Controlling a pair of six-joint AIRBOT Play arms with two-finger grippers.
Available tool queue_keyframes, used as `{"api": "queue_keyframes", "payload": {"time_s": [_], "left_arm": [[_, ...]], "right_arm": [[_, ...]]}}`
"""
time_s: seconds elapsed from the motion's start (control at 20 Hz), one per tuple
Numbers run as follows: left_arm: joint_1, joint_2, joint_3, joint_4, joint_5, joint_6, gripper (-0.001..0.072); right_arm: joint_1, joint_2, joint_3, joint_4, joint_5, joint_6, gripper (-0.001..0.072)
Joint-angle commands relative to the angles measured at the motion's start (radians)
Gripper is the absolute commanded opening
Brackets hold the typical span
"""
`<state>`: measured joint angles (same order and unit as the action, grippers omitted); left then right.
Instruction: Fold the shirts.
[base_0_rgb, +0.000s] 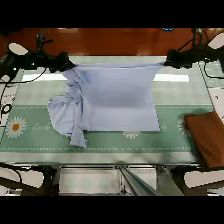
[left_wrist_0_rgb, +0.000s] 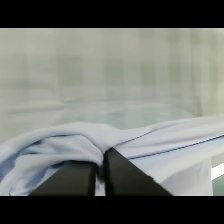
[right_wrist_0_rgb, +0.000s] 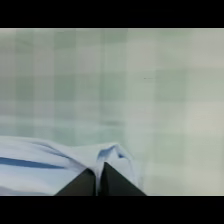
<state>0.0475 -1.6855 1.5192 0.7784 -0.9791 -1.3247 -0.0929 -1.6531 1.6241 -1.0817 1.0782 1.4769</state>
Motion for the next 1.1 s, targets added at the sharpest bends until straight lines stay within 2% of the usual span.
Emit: {"api": "queue_keyframes", "payload": {"time_s": [0.0,0.05,0.15,0.25,0.35,0.4,0.5,0.6,0.7,0.85,1.05], "left_arm": [[-0.011,-0.070,0.032,-0.090,0.003,-0.005,0.0432],[0.000,-0.068,0.039,-0.080,-0.038,-0.005,0.0508],[0.067,-0.062,0.086,-0.014,-0.188,-0.064,0.0508],[0.170,-0.029,0.100,0.062,-0.356,-0.079,0.0508],[0.271,0.052,0.018,0.095,-0.464,0.005,0.0508],[0.319,0.112,-0.076,0.093,-0.460,0.007,0.0508],[0.415,0.276,-0.357,0.093,-0.375,0.010,0.0508],[0.518,0.423,-0.612,0.093,-0.316,0.060,0.0508],[0.626,0.498,-0.802,0.066,-0.358,0.138,0.0508],[0.732,0.484,-0.957,-0.020,-0.357,0.136,0.0507],[0.734,0.425,-0.977,-0.008,-0.328,0.164,0.0508]], "right_arm": [[-0.003,-0.111,0.022,0.212,-0.041,0.013,0.0398],[-0.011,-0.109,0.026,0.219,-0.029,0.016,0.0409],[-0.066,-0.087,0.069,0.217,0.086,0.024,0.0409],[-0.158,-0.031,0.095,0.180,0.242,0.015,0.0409],[-0.235,0.032,0.084,0.081,0.430,-0.072,0.0405],[-0.258,0.069,0.042,0.038,0.480,-0.083,0.0405],[-0.282,0.182,-0.166,0.028,0.423,-0.122,0.0405],[-0.286,0.312,-0.446,0.043,0.263,-0.172,0.0405],[-0.286,0.408,-0.683,0.126,0.154,-0.190,0.0406],[-0.286,0.497,-0.882,0.310,0.106,-0.301,0.0405],[-0.286,0.562,-0.948,0.335,0.118,-0.320,0.0405]]}}
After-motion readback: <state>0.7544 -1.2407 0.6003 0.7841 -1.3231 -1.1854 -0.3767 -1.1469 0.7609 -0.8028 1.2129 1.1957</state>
